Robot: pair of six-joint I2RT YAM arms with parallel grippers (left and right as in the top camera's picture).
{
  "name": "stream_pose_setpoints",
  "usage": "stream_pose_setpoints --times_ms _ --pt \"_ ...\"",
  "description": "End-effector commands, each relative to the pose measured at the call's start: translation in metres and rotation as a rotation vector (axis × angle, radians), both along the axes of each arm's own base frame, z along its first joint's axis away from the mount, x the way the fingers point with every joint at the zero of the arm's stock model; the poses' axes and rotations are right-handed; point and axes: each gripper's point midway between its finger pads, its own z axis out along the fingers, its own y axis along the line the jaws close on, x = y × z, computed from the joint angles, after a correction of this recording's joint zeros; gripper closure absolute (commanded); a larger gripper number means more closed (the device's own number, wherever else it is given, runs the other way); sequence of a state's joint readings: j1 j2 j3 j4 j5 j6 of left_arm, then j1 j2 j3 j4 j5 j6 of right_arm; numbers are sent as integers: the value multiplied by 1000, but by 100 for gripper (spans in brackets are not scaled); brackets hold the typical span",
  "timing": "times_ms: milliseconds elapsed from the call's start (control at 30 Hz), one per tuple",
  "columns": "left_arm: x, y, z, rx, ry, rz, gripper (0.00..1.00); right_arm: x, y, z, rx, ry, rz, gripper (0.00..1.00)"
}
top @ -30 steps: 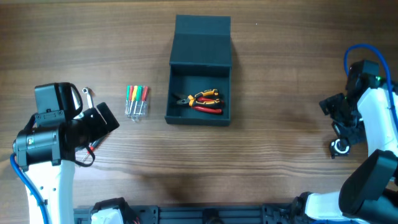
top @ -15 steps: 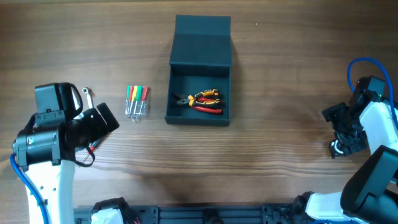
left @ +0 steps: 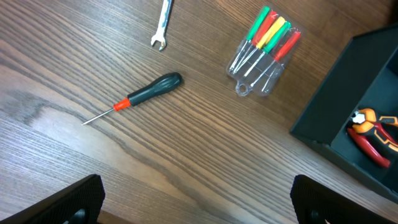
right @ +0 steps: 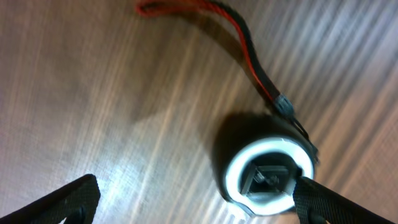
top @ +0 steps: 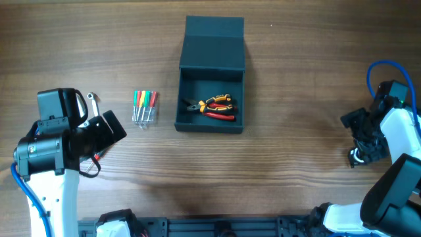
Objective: Pack container
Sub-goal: 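Grasp the black round item with the right gripper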
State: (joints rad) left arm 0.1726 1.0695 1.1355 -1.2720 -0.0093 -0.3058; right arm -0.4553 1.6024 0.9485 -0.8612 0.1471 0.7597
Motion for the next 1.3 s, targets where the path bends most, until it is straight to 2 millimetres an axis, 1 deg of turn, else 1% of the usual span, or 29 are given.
stream_pose_setpoints --times_ms 0,67,133,300,433,633,733,900,1033,1133,1233,1267 --pt "2 0 8 -11 -31 16 0 -12 10 -2 55 24 -64 0" --pt "2 0 8 -11 -31 16 0 -21 14 -2 83 50 -103 0" --pt "2 0 8 -11 -31 16 0 -30 13 -1 90 76 -143 0" --pt "2 0 8 -10 -30 15 0 -42 1 -1 83 96 -194 0" --pt "2 0 8 -11 -30 16 0 -41 -13 -1 69 69 -163 0" --pt "2 0 8 -11 -30 16 0 -36 -17 -4 54 46 -139 0" --pt "0 0 7 -12 -25 16 0 -40 -15 -16 53 41 -139 0" --pt "-1 -1 7 -13 -19 16 0 -44 -8 -41 54 9 -104 0" --pt "-1 -1 7 -13 -19 16 0 -40 -4 -48 68 -24 -84 1" --pt "-1 -1 7 -13 -19 16 0 -38 -5 -48 65 -36 -84 7" --pt "-1 -1 7 -13 -19 15 0 -36 -6 -48 62 -42 -83 26" --pt "-1 -1 7 -13 -19 16 0 -36 -6 -48 62 -41 -83 30"
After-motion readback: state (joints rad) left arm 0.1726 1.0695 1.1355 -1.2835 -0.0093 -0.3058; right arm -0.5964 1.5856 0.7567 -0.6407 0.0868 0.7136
